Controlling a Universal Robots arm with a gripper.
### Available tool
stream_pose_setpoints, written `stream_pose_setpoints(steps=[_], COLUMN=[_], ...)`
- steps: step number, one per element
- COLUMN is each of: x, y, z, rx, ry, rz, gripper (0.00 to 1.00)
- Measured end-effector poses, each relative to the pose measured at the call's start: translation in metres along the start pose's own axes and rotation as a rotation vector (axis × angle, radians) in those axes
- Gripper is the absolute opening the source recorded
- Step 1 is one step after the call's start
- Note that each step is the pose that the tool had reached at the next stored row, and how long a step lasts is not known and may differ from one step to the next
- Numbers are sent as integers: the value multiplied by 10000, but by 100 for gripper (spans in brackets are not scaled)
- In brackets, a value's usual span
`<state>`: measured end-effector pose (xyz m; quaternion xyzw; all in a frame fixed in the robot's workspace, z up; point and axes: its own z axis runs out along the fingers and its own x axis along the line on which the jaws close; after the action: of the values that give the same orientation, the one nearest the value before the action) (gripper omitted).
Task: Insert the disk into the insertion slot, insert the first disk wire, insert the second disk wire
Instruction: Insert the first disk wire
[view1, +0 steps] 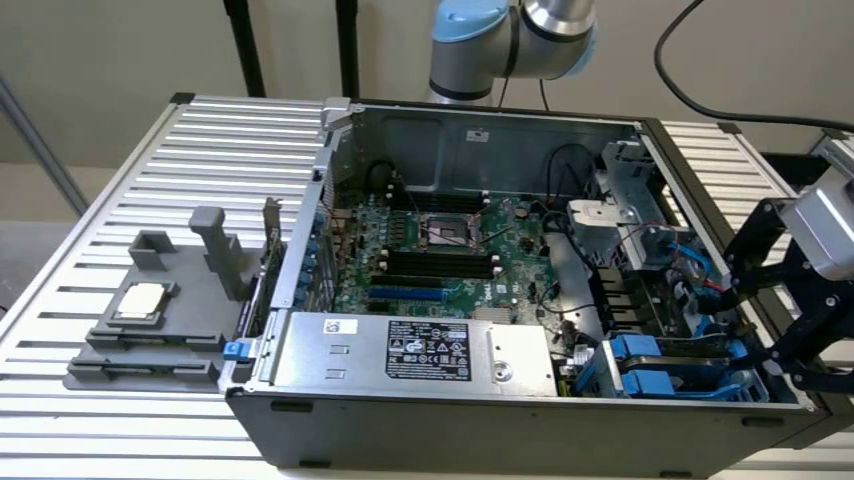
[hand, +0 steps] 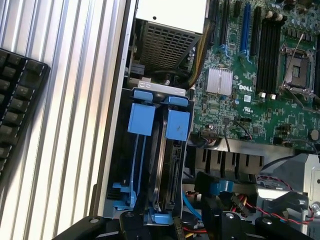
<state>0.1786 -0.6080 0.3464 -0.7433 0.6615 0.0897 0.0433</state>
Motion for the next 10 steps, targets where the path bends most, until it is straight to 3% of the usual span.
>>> stream_pose_setpoints(steps=[5, 6, 10], x=[1, 1, 0], y=[-1, -1, -4], z=[7, 8, 10], rx=[-14, -16, -32], ry=[2, 1, 3], rz=[-72, -83, -164], gripper=[53, 45, 43])
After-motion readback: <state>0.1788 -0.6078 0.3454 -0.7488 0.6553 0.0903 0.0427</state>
